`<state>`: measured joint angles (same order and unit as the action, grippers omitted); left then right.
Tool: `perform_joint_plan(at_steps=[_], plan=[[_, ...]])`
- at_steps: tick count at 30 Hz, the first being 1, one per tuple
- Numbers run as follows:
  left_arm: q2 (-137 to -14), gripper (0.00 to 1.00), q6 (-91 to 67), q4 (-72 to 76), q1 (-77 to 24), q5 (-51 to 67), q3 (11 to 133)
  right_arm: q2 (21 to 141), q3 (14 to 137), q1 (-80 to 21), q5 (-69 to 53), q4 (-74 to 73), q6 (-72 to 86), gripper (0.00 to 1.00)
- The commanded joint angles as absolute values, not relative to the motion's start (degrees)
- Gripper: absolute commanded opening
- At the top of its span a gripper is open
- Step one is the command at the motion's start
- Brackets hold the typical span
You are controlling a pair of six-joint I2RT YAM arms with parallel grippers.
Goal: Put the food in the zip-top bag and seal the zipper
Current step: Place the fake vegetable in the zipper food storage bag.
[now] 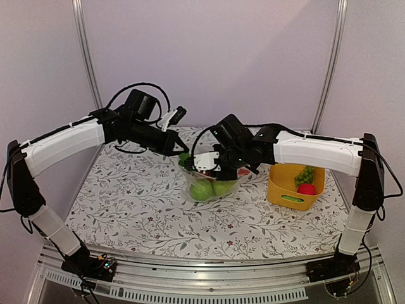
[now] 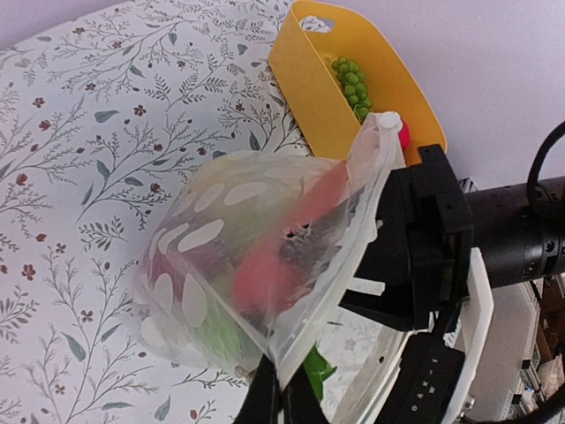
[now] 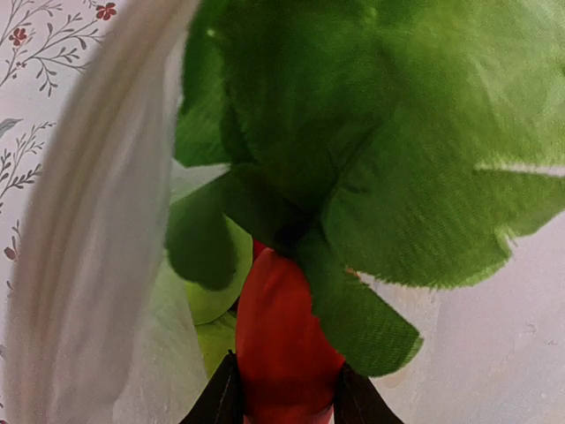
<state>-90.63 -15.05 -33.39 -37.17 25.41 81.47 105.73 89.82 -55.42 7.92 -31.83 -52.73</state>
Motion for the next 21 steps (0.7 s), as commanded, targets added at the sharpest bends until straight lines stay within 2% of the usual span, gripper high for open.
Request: perform_joint_plan(at_steps=[1,3,4,11,21], plan=[[-90.5,0.00,-14.4,-33.1,-35.4,26.5,81.0,105.5,90.9,-56.0,10.2,-39.5,-55.8,0.22],[-90.6,0.00,-14.7,-32.5,-35.1,26.6,80.8,105.1,90.8,-56.2,9.8,-39.7,-56.4,0.40],[-90.7,0.00,-14.9,-32.2,-35.0,26.7,80.7,105.2,91.4,-56.3,9.6,-39.7,-55.6,0.45],[-91.7,0.00,-15.3,-30.6,-35.0,27.0,79.4,103.3,101.5,-56.3,4.2,-44.9,-49.4,0.62],[-92.0,0.00,-14.8,-30.9,-35.0,26.3,79.4,99.4,98.5,-57.5,-10.0,-53.5,-48.6,0.59]])
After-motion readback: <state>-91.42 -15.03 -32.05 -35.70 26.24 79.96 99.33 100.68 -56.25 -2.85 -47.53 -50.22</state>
